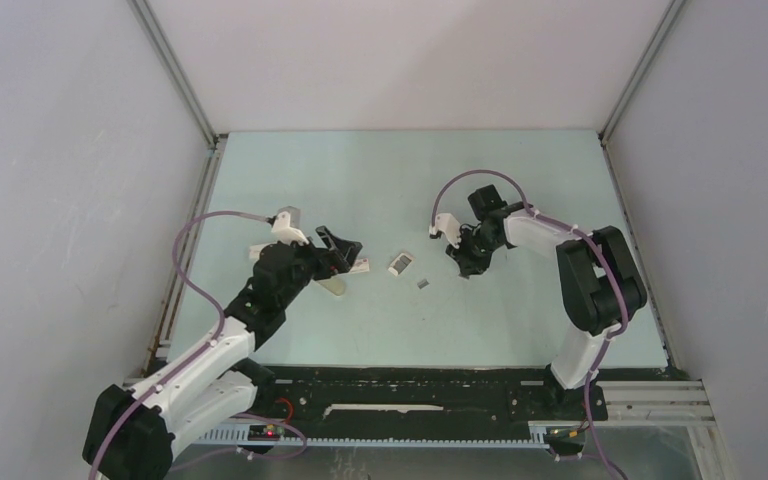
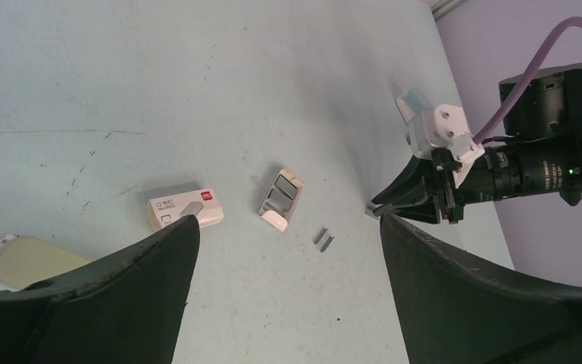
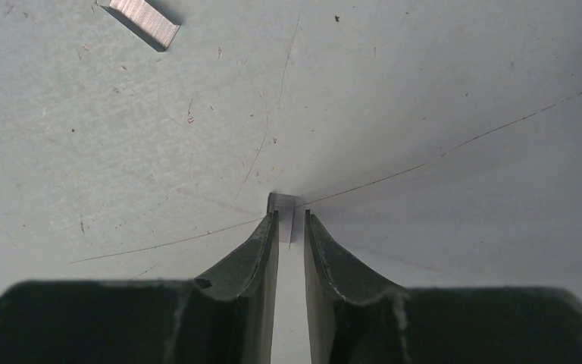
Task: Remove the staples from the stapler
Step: Pick up the staple from the center of the board.
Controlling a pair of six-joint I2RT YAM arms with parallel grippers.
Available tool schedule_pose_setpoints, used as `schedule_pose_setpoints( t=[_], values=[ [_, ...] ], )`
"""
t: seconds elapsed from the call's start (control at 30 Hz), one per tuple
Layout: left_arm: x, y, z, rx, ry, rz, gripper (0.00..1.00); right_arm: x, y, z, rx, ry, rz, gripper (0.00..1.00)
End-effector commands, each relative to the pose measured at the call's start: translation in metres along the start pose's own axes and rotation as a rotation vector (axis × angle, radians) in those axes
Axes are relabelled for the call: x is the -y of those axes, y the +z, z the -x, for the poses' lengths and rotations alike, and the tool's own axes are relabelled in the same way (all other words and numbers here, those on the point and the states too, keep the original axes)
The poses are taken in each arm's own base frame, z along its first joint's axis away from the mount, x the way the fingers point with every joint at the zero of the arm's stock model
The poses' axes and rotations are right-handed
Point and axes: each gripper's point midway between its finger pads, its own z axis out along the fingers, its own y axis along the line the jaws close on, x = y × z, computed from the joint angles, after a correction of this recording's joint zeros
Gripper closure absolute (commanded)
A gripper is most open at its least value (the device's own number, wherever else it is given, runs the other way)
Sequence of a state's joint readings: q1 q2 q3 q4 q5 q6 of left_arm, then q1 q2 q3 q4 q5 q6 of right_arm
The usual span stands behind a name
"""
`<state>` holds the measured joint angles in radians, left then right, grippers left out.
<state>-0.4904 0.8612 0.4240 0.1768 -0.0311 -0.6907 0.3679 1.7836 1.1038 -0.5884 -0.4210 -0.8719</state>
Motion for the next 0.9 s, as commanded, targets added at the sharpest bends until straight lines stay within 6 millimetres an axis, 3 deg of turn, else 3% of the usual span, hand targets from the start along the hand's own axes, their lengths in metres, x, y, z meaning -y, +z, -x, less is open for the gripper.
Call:
schedule_pose_setpoints(
  t=[0.0, 0.33, 0.53, 0.67, 0.73, 0.87],
  values=[
    [0.006, 0.001, 0.003, 0.015, -0.016, -0.034, 0.06, 0.0, 0.003, -0.004, -0.018, 0.018, 0.004, 0.75],
    [0.01, 0.007, -0.006, -0.021, -0.038, -0.061, 0.08, -0.004, 0.005, -0.01, -0.043, 0.051, 0.022, 1.0],
    [0.016, 0.011, -0.008, -0.046, -0.038, -0.083, 0.08, 0.0, -0.002, -0.002, -0.003, 0.15, 0.038, 1.0],
    [0.013, 0.02, -0.021, -0.119, -0.047, -0.062, 0.1, 0.007, -0.012, 0.011, 0.064, 0.204, 0.019, 1.0],
    [0.012, 0.029, -0.026, -0.172, -0.068, -0.026, 0.17, 0.009, -0.017, 0.018, 0.103, 0.236, 0.014, 1.0],
    [0.012, 0.044, -0.052, -0.32, -0.106, 0.015, 0.52, 0.008, -0.022, 0.034, 0.167, 0.289, 0.022, 1.0]
  ],
)
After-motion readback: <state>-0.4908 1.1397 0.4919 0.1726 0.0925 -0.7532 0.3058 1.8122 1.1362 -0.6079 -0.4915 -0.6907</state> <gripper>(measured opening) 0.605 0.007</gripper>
